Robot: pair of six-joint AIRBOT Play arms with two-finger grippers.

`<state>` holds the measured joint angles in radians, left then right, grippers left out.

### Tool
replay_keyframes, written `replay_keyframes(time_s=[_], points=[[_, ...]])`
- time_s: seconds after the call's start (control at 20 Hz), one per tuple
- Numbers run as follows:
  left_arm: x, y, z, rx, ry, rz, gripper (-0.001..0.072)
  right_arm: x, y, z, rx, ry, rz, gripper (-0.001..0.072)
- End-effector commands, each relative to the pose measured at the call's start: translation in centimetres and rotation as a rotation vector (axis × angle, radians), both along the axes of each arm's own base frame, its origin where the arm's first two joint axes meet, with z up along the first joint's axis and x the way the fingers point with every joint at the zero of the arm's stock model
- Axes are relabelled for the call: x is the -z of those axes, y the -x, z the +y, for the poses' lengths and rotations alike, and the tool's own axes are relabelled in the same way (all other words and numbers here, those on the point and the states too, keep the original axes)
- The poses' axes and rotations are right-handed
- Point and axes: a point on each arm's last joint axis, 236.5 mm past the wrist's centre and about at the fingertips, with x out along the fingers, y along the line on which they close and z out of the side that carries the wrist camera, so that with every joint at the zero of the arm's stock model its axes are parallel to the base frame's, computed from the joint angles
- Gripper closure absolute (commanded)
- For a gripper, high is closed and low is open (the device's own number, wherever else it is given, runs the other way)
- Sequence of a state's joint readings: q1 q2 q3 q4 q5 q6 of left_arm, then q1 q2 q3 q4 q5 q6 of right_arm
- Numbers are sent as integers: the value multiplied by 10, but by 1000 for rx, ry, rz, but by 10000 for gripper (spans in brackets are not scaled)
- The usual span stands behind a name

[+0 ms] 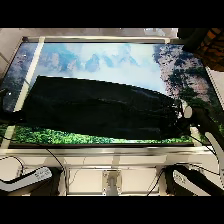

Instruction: Fold the clothes and pants, and hang the long-sleeved shirts on hangers.

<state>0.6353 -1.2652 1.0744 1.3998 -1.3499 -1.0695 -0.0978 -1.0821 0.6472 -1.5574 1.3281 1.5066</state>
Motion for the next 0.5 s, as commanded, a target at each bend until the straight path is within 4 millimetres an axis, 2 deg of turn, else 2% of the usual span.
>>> replay_keyframes(time_s=[0.0,0.25,0.4,0.45], points=[[0,0,0,0,-1,-1,598,-13,25,-16,39,37,20,698],[0,-1,1,0,-4,-4,598,-37,38,-37,78,100,-22,698],[0,-2,2,-1,-7,-8,598,-47,36,-43,74,111,-86,698],[0,-2,2,-1,-7,-8,598,-49,32,-43,49,111,-116,666]])
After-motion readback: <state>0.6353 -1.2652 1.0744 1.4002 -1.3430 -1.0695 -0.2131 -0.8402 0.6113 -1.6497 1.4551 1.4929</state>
